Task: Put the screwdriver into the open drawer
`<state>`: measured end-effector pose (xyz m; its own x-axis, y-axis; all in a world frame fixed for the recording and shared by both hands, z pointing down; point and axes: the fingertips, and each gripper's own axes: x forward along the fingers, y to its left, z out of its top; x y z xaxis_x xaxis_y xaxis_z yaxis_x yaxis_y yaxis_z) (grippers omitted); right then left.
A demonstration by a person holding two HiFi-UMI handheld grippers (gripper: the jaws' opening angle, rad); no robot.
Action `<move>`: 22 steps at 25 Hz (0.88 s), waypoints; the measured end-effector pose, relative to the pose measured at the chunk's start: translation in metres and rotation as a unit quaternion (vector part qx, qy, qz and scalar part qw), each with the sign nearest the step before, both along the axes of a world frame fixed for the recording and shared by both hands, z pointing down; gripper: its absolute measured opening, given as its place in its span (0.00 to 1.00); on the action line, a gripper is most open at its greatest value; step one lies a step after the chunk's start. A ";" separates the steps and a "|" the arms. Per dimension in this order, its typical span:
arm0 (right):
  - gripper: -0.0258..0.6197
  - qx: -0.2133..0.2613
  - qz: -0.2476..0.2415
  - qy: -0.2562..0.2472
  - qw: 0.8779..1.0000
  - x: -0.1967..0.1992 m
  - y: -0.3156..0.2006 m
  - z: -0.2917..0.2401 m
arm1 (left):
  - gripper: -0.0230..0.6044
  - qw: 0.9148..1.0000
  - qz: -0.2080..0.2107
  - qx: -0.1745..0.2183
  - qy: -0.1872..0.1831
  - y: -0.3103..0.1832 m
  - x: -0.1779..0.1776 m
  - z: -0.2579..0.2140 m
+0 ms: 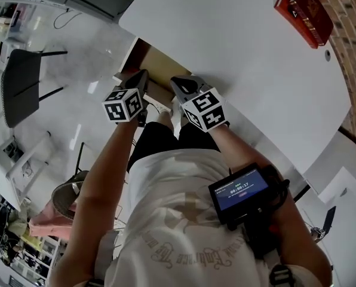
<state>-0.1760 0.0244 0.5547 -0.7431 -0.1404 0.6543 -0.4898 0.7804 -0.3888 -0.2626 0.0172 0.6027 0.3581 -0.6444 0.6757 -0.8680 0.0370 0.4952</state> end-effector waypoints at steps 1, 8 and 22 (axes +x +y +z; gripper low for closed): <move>0.07 0.003 -0.001 -0.004 1.000 0.000 -0.001 -0.002 | 0.07 1.000 -0.004 0.007 0.001 0.001 -0.002 -0.009; 0.07 0.030 0.004 -0.037 0.999 0.002 -0.017 -0.038 | 0.07 0.998 -0.027 0.051 0.026 0.009 -0.003 -0.068; 0.07 0.082 0.020 -0.111 0.990 0.009 -0.044 -0.131 | 0.07 0.990 -0.012 0.135 -0.027 0.016 -0.019 -0.157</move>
<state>-0.1671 -0.0192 0.4239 -0.8577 -0.2631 0.4418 -0.4378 0.8243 -0.3591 -0.2815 0.0327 0.4457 0.3082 -0.8120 0.4957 -0.8944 -0.0697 0.4419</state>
